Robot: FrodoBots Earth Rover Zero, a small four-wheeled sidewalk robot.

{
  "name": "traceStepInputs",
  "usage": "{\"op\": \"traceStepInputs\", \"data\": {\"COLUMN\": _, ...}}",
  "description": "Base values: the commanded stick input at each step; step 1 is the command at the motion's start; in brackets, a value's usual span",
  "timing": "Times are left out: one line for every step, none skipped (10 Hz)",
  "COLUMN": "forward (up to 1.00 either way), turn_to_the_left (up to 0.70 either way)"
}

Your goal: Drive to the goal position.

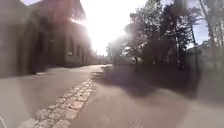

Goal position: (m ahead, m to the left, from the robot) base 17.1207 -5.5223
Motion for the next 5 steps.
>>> {"op": "traceStepInputs", "data": {"forward": 0.85, "turn_to_the_left": 0.00}}
{"op": "traceStepInputs", "data": {"forward": 0.85, "turn_to_the_left": 0.00}}
{"op": "traceStepInputs", "data": {"forward": 0.85, "turn_to_the_left": 0.00}}
{"op": "traceStepInputs", "data": {"forward": 0.85, "turn_to_the_left": 0.00}}
{"op": "traceStepInputs", "data": {"forward": 0.85, "turn_to_the_left": 0.00}}
